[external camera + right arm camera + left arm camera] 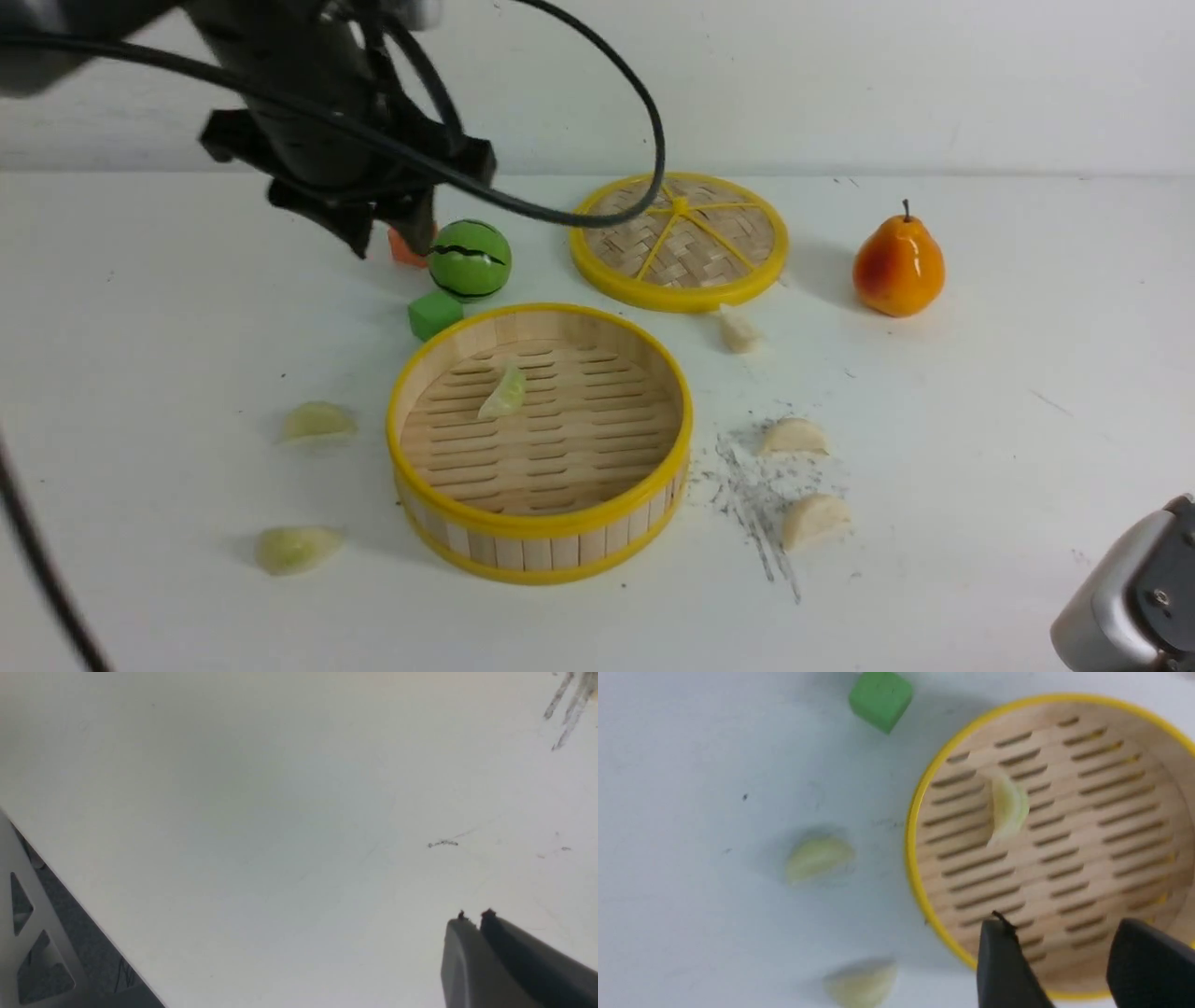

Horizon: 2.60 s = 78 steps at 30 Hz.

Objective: Put the dumplings into the steamer on the white table.
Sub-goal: 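Reach for and grasp a dumpling on the table with the left gripper, then place the dumpling into the bamboo steamer basket with the left gripper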

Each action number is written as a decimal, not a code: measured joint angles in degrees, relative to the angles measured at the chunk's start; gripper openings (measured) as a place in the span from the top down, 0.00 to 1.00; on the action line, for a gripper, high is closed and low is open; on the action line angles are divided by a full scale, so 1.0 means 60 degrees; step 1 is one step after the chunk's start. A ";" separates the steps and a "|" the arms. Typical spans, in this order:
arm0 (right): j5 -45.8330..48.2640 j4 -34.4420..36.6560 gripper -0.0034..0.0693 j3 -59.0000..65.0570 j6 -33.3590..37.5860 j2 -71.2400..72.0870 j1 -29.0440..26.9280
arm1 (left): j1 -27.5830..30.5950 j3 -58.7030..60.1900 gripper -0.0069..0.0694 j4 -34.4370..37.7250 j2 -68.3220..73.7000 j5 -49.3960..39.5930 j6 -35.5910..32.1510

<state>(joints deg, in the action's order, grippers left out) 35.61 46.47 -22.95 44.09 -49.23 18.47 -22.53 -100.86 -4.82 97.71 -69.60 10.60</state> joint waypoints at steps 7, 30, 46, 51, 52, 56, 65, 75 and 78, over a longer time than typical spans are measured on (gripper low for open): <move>0.0000 0.0198 0.89 0.0000 0.0000 0.0000 0.0000 | 0.0000 0.4884 0.58 -0.0236 -0.2294 0.2014 -0.0258; 0.0509 0.0295 0.86 0.0000 0.0000 0.0008 0.0000 | 0.0201 0.8075 0.52 -0.2338 -0.1032 0.5680 0.1596; 0.0549 0.0539 0.82 0.0000 0.0009 0.0008 0.0000 | 0.1865 0.6645 0.47 0.0381 -0.0473 0.4236 -0.3674; 0.0621 0.0692 0.82 0.0000 0.0009 0.0008 0.0000 | 0.1883 0.6645 0.42 0.0273 0.0017 0.4842 -0.5494; 0.0621 0.0692 0.82 0.0000 0.0009 0.0008 0.0000 | 0.1883 0.6645 0.42 0.0249 0.0063 0.4966 -0.5633; 0.0633 0.0692 0.82 0.0000 0.0009 0.0008 0.0000 | 0.1883 0.6634 0.42 0.0230 0.0347 0.5162 -0.6386; 0.0633 0.0692 0.81 0.0000 0.0009 0.0008 0.0000 | 0.1883 0.6519 0.48 0.0269 0.1071 0.4737 -0.6895; 0.0537 0.0700 0.80 0.0000 0.0009 0.0008 0.0000 | 0.1901 0.6584 0.58 0.0803 0.0663 0.4517 -0.2428; 0.0433 0.0700 0.80 0.0000 0.0009 0.0008 0.0000 | 0.1901 0.6613 0.71 0.0999 0.0093 0.4367 -0.1648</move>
<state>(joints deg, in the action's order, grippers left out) 38.21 50.67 -22.95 44.14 -49.18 18.47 -11.12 -61.18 1.18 98.27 -43.40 0.72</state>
